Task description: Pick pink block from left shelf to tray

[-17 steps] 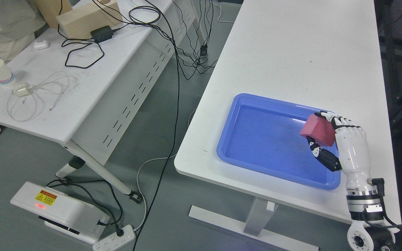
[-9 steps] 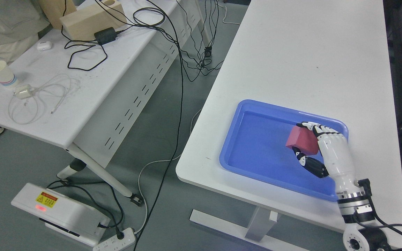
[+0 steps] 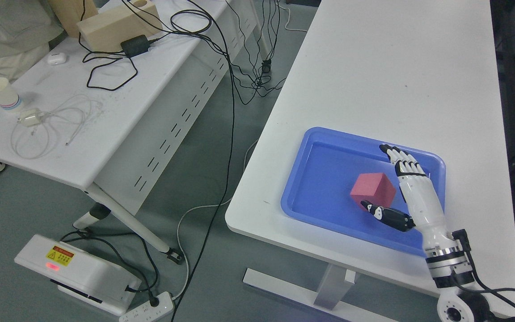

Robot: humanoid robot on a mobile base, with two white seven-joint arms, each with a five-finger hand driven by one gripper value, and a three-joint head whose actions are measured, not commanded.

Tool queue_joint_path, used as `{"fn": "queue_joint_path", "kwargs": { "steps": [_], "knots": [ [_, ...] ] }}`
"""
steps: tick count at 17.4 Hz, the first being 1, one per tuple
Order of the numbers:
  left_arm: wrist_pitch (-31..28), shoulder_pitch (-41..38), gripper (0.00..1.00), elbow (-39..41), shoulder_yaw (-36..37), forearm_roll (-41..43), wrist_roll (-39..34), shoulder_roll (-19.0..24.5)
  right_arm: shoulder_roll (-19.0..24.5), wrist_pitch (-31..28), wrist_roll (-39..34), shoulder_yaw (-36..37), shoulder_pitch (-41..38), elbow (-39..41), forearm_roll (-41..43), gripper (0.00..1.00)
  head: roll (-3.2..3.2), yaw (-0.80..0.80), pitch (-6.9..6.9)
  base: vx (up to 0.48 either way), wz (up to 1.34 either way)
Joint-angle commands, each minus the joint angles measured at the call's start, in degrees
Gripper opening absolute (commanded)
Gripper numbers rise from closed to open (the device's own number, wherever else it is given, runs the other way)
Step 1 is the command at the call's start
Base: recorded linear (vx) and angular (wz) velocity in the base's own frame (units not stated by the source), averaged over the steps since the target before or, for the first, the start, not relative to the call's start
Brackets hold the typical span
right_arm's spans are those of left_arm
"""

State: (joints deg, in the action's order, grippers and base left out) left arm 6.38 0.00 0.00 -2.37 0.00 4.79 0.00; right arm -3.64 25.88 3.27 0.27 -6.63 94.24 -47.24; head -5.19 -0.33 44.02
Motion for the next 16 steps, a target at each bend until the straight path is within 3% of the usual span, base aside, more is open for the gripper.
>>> {"fn": "queue_joint_path", "kwargs": {
  "steps": [1,5,8,12,16],
  "knots": [
    [-0.1,1.4,1.00,1.0,0.0,0.1,0.0,1.0,1.5,0.1,-0.1,-0.3,0.3,-0.2,8.7,1.00,0.00,0.00,0.00,0.000,0.00],
    [-0.1,1.3,1.00,1.0,0.0,0.1,0.0,1.0,2.1,-0.3,-0.2,2.4,0.7,-0.2,25.2,1.00,0.00,0.00,0.00,0.000,0.00],
    [-0.1,1.3,1.00,1.0,0.0,0.1,0.0,1.0,2.6,-1.4,-0.1,4.7,0.7,-0.2,27.0,1.00,0.00,0.00,0.00,0.000,0.00],
    [-0.1,1.3,1.00,1.0,0.0,0.1,0.0,1.0,2.6,-12.0,-0.1,5.9,0.7,-0.2,30.5,1.00,0.00,0.00,0.00,-0.003,-0.01],
    [-0.1,1.3,1.00,1.0,0.0,0.1,0.0,1.0,2.6,-12.7,-0.1,6.7,0.7,-0.1,32.1,1.00,0.00,0.00,0.00,-0.028,-0.04]
  ]
}}
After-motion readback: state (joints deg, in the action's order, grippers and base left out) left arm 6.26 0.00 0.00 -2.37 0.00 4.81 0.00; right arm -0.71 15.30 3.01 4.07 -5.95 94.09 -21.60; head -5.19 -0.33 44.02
